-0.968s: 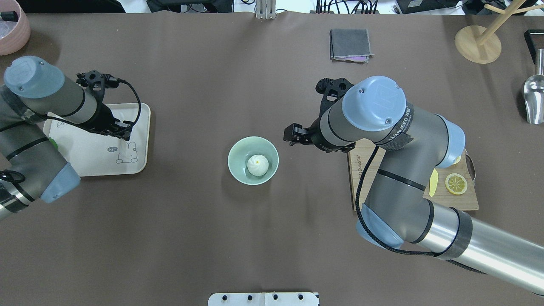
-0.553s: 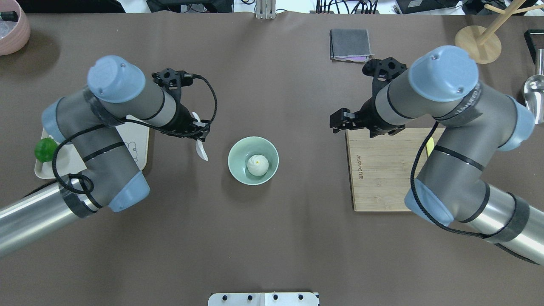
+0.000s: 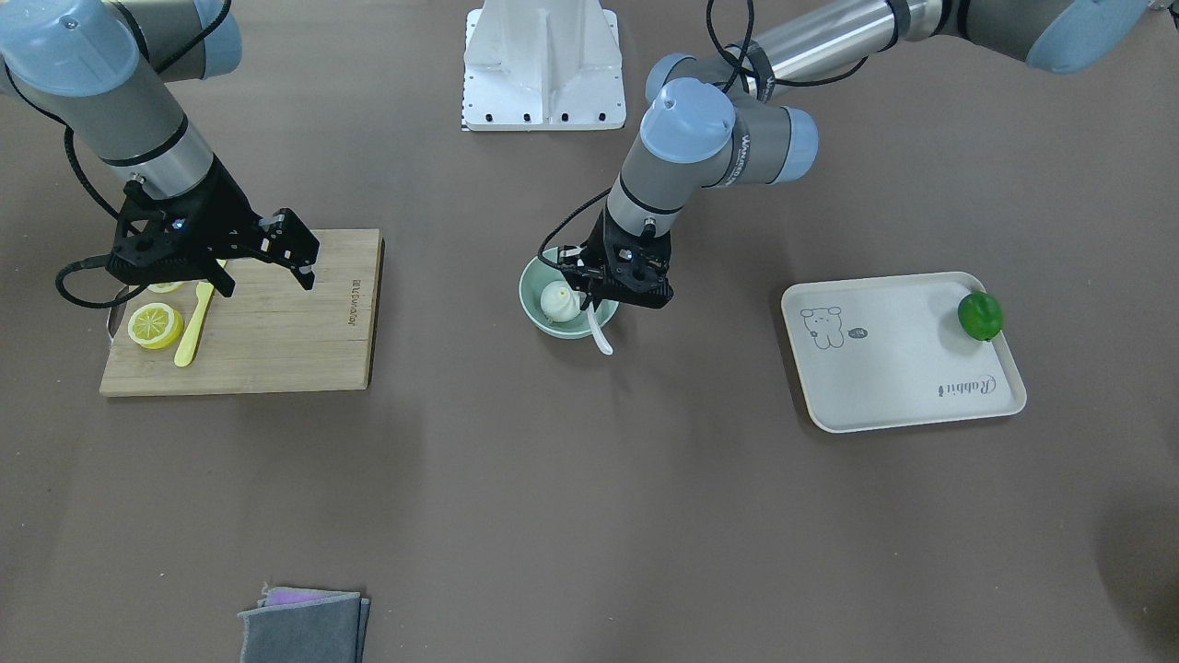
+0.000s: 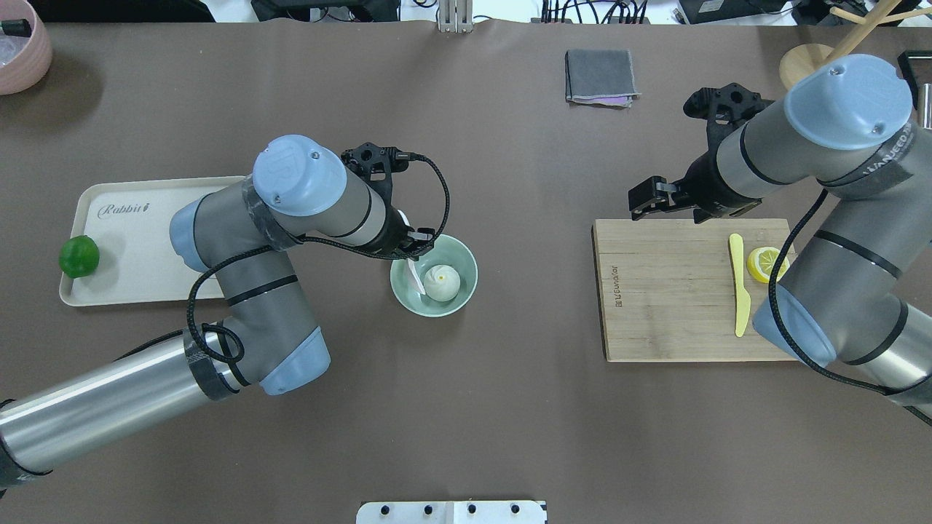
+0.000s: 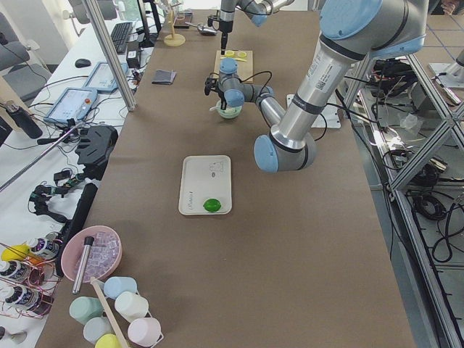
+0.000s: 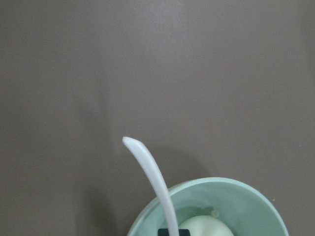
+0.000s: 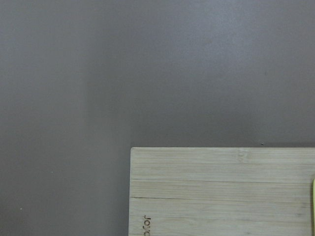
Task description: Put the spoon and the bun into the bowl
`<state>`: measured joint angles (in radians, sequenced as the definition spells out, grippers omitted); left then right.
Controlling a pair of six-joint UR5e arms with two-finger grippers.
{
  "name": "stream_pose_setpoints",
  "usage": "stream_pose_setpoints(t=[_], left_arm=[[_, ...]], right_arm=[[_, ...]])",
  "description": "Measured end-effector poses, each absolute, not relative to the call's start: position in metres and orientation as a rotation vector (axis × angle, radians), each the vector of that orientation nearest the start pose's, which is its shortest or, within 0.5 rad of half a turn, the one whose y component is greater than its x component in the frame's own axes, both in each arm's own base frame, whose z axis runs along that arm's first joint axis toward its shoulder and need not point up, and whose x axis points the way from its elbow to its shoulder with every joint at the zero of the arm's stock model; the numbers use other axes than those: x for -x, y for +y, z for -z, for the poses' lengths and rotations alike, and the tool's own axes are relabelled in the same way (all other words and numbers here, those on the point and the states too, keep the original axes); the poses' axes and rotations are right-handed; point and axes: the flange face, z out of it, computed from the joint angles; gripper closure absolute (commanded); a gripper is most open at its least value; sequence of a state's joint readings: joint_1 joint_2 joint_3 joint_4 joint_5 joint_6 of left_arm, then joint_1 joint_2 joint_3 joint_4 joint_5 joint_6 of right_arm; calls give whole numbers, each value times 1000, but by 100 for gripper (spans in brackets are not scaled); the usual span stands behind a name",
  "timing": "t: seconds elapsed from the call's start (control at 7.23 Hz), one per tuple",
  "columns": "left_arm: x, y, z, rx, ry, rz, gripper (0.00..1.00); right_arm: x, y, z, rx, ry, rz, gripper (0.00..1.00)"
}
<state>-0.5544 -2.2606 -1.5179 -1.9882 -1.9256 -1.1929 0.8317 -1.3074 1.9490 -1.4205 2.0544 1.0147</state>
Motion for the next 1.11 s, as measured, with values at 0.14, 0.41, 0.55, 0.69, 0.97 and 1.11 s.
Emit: stream_pose_setpoints(t=[0.14,0.41,0.55,0.69,0.97,1.11], left_arm=[[-551,-459,-211,-191,1085,-32,2],[-497,-458,-226,-226,1088,-46,2],[-454,-474,-246,-251,1051,-89,2],[-405,-499,-274,-268,989,-139,2],[-300,-539,-339,-289,842,-243,2],[-247,-551,-367,-296,774,-287,2]], right_arm=[[306,-470,-330,-146,-887,-69,0],[287,-470,-334,-157,-883,-86,0],[270,-473,-341,-166,-874,-81,0],[246,-479,-354,-170,-865,-60,0],[170,-490,-405,-168,-843,10,0],[126,-495,-437,-169,-826,51,0]])
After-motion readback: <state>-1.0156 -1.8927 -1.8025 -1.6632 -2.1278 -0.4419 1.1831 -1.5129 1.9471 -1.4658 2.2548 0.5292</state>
